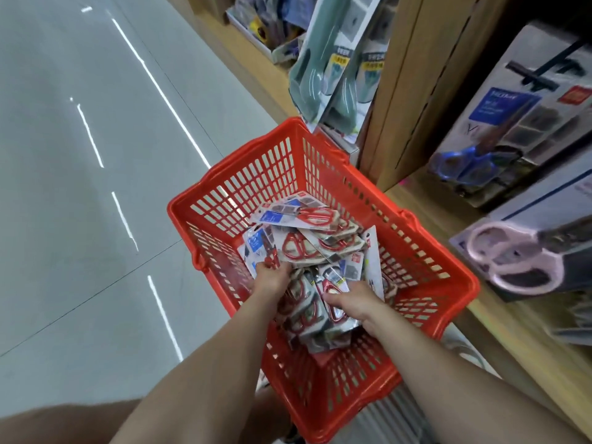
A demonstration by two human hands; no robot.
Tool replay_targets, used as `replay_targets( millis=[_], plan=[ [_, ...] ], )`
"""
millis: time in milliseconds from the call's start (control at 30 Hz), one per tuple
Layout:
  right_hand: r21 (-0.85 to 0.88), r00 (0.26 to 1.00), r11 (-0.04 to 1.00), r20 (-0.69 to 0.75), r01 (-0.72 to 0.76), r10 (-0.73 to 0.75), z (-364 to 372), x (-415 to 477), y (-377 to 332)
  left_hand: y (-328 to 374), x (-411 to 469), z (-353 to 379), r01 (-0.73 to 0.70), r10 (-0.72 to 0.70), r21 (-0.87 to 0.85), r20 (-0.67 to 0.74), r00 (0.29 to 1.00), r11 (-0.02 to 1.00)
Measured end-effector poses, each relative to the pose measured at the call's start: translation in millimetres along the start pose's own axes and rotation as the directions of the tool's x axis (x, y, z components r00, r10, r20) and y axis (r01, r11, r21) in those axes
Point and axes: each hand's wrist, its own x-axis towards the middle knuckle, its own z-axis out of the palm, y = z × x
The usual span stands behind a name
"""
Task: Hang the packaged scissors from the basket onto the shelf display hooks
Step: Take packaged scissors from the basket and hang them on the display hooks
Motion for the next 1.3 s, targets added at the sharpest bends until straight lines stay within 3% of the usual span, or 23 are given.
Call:
replay_targets(
  millis=[233, 367, 533, 700, 800, 933, 1033, 1100, 1167, 1300],
  plan=[
    [0.194, 0.969, 0.978, 0.217, 0.072, -0.115, -10.3, 24.5, 10.7, 2.8, 1.4, 1.5, -0.003, 0.014, -0.146, 0.073, 0.997, 0.989],
    [0.067, 0.961, 0.985, 0.217, 0.158, -0.169, -29.2, -42.2, -32.5, 36.6, -37.5, -25.5, -0.036, 0.038, -0.109, 0.014, 0.999, 0.993],
    [-0.083, 0.94, 0.962, 0.25, 0.26, -0.233, -63.4, -124.5, -72.3, 46.3, -80.9, -57.8, -0.016, 0.029, -0.312, 0.04, 0.999, 0.95],
    [-0.388, 0.929, 0.846, 0.102, 0.366, -0.356, -88.7, -186.9, -82.4, 37.9, -134.6, -70.0, 0.012, 0.056, -0.408, 0.154, 0.986, 0.913],
    [-0.41, 0.901, 0.817, 0.03, 0.406, -0.433, -117.3, -222.9, -85.1, 34.4, -162.2, -79.5, 0.034, 0.059, -0.387, 0.225, 0.973, 0.922],
    [-0.227, 0.807, 0.807, -0.119, 0.545, -0.578, -151.1, -262.0, -77.7, 44.2, -193.7, -98.3, -0.083, 0.163, -0.248, 0.322, 0.933, 0.965],
    [0.261, 0.76, 0.714, -0.193, 0.65, -0.621, -159.0, -278.3, -71.5, 66.6, -224.6, -112.3, -0.262, 0.327, -0.236, 0.305, 0.894, 0.936],
    [0.527, 0.735, 0.56, -0.208, 0.64, -0.645, -157.8, -290.0, -72.6, 85.3, -245.6, -120.5, -0.421, 0.483, -0.295, 0.184, 0.856, 0.858],
    [0.674, 0.695, 0.405, -0.227, 0.618, -0.683, -156.8, -302.0, -75.6, 104.5, -268.1, -127.6, -0.556, 0.612, -0.386, 0.03, 0.79, 0.736],
    [0.705, 0.635, 0.297, -0.276, 0.644, -0.721, -161.2, -324.7, -82.6, 137.5, -305.5, -137.7, -0.722, 0.765, -0.469, -0.14, 0.629, 0.508]
  ],
)
